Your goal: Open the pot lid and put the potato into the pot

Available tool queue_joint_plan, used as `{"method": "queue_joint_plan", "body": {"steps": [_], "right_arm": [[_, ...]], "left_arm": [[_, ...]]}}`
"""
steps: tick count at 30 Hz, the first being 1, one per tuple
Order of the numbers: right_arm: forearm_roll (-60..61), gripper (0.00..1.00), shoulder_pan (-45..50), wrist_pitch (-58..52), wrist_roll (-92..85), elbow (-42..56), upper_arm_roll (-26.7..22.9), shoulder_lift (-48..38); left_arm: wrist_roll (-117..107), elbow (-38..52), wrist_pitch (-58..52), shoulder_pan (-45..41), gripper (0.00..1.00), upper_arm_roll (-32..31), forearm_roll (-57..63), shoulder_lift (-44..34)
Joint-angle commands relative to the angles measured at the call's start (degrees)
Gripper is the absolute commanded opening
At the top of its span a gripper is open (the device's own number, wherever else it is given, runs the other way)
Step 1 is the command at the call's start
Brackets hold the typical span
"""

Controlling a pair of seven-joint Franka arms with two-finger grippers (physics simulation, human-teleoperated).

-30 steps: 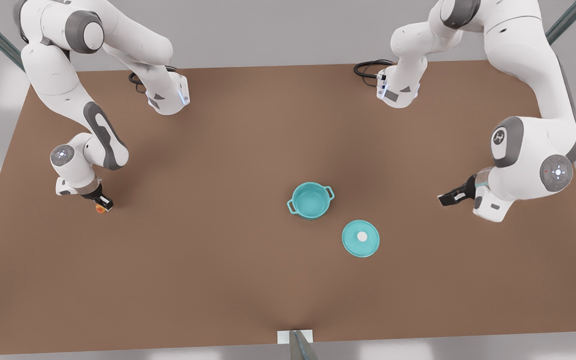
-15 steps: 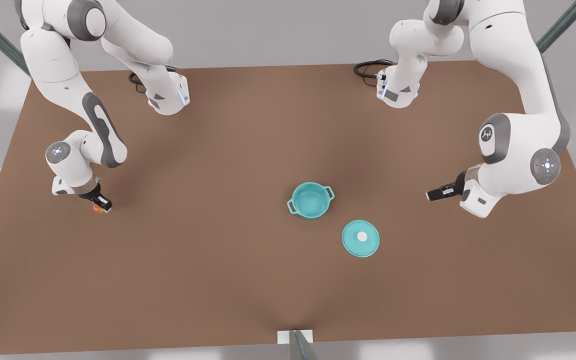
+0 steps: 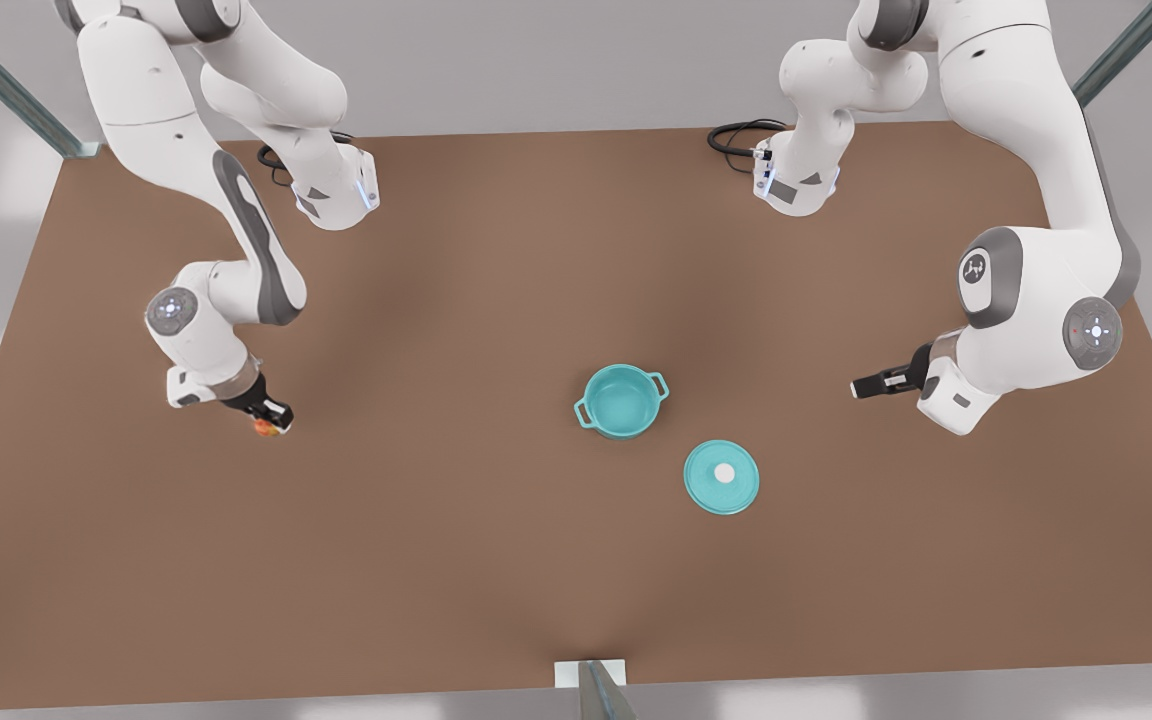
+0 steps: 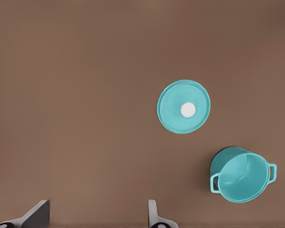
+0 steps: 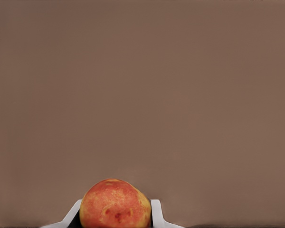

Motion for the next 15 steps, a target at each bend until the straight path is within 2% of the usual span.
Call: {"method": "queue_joint_plan", "body": {"steps": [1,9,15], "right_arm": [[0.06,0.57,2.29,-8.08,21.15,1.81,0.18,-0.09],[0.85,0.57,16.53,-21.09,40.14,14.28,0.27,1.41],[1.03,0.57,26.99,-26.81,52.89,25.18,0.27,6.94]], "left_arm": [[2.47,0.03,-0.21,0.00,1.00,0.01,0.04,-0.06],[2.47,0.11,-0.21,0.00,1.00,0.01,0.04,0.02],[2.47,0.11,-0.21,0.00,1.00,0.01,0.04,0.02]]}}
